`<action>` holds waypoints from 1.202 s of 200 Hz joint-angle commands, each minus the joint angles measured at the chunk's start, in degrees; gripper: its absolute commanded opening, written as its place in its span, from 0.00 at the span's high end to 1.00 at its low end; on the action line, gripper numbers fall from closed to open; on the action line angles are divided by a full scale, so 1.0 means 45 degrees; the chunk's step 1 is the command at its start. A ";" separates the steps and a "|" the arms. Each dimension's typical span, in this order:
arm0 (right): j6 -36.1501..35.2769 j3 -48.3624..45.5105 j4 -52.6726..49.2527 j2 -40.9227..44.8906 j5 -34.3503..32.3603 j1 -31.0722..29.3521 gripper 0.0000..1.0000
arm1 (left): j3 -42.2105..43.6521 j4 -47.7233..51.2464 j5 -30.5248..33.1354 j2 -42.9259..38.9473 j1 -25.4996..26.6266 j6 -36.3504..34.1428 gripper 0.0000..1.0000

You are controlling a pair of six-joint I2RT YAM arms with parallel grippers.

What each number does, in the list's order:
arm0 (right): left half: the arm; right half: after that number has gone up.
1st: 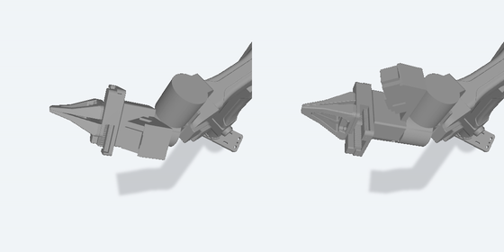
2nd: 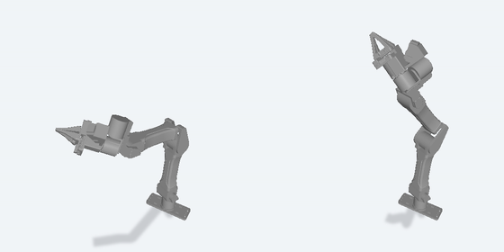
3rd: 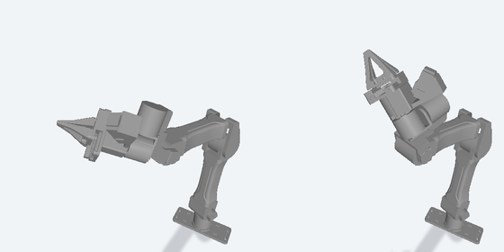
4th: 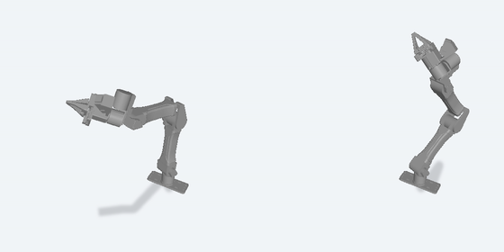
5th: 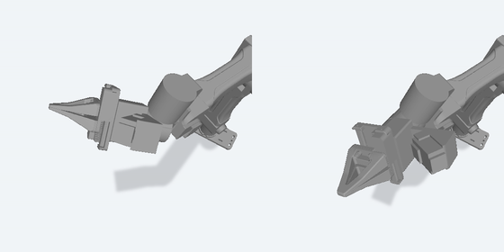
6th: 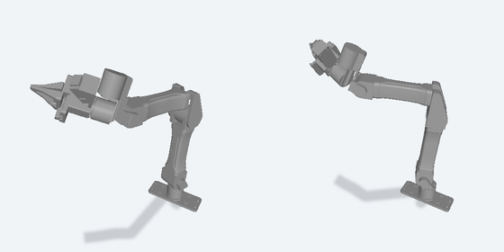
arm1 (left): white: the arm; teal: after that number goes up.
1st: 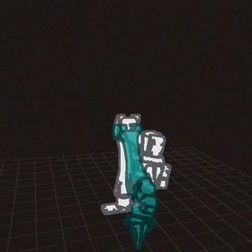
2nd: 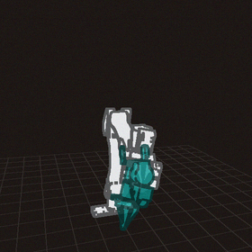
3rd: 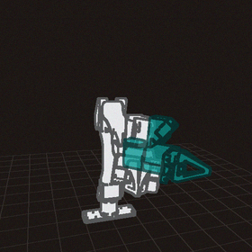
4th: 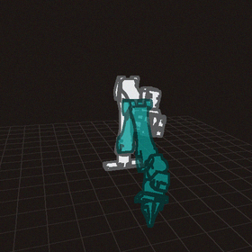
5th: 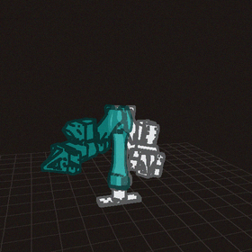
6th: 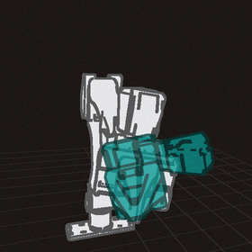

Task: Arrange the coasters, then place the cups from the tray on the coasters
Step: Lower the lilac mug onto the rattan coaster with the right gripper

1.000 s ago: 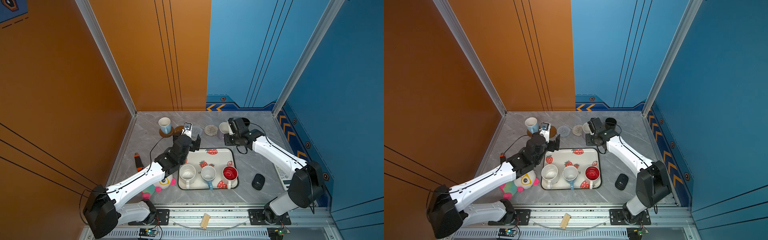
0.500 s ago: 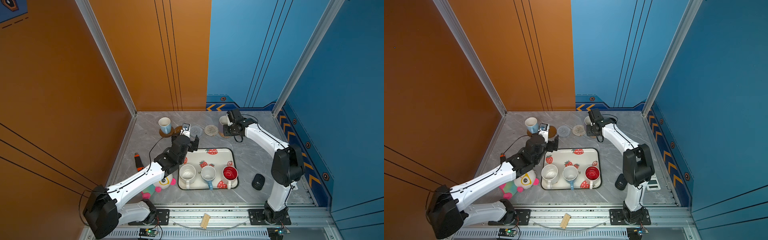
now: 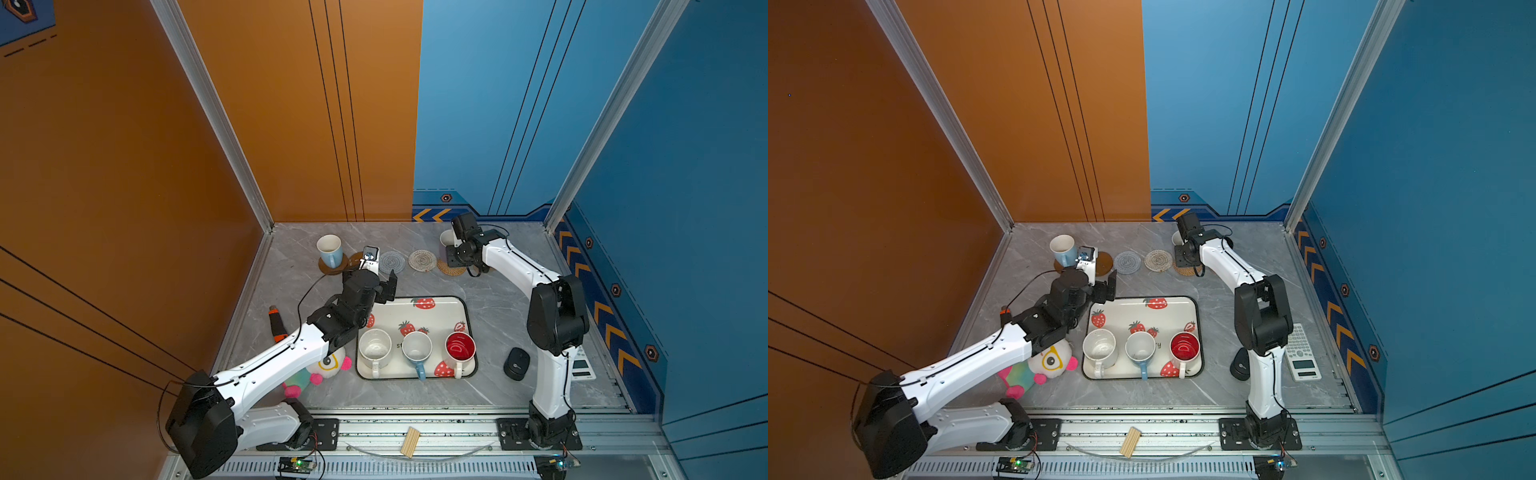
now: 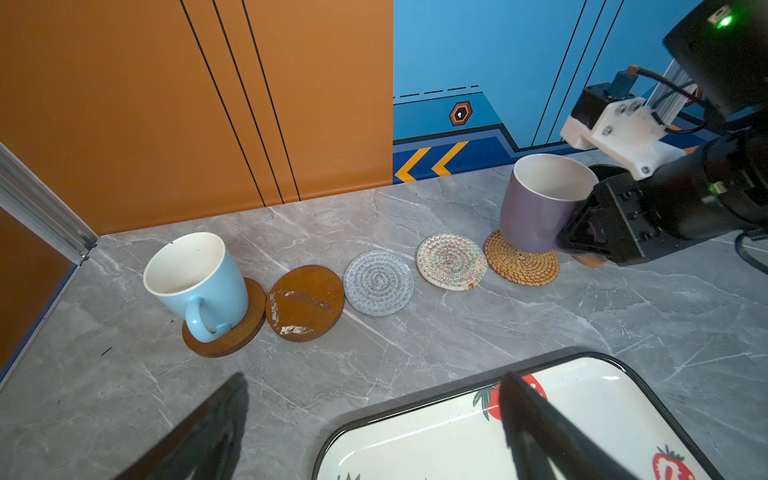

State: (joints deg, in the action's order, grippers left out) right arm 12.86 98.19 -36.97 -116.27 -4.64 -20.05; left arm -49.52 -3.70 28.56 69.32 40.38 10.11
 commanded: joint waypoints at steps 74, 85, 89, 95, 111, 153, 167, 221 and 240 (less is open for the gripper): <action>-0.0046 0.0516 0.0193 -0.0468 -0.0227 0.0287 1.00 | -0.0062 -0.0331 -0.0322 0.0193 -0.0212 0.0232 0.06; -0.0046 0.0519 0.0193 -0.0485 -0.0234 0.0296 1.00 | -0.0032 -0.0329 -0.0306 0.0169 -0.0204 0.0217 0.06; -0.0046 0.0513 0.0194 -0.0489 -0.0221 0.0294 1.00 | -0.0044 -0.0329 -0.0293 0.0163 -0.0214 0.0229 0.06; -0.0028 0.0509 0.0207 -0.0486 -0.0251 0.0296 1.00 | -0.0031 -0.0329 -0.0281 0.0164 -0.0204 0.0222 0.06; -0.0007 0.0522 0.0245 -0.0796 -0.0218 0.0335 1.00 | -0.0036 -0.0329 -0.0263 0.0177 -0.0223 0.0202 0.06; 0.0091 0.0680 0.0295 -0.1154 0.0070 0.0409 1.00 | -0.0102 -0.0310 -0.0350 0.0177 -0.0233 0.0176 0.06; 0.0111 0.0718 0.0286 -0.1213 0.0051 0.0407 1.00 | -0.0088 -0.0309 -0.0332 0.0164 -0.0243 0.0167 0.06; 0.0159 0.0664 0.0296 -0.1271 0.0076 0.0433 1.00 | -0.0115 -0.0270 -0.0369 0.0142 -0.0260 0.0156 0.06; 0.0223 0.0620 0.0293 -0.1241 0.0080 0.0421 1.00 | -0.0091 -0.0252 -0.0368 0.0120 -0.0259 0.0157 0.06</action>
State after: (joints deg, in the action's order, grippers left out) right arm 12.95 99.15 -37.08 -122.26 -4.51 -18.57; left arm -49.52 -3.70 27.77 70.02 39.75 10.37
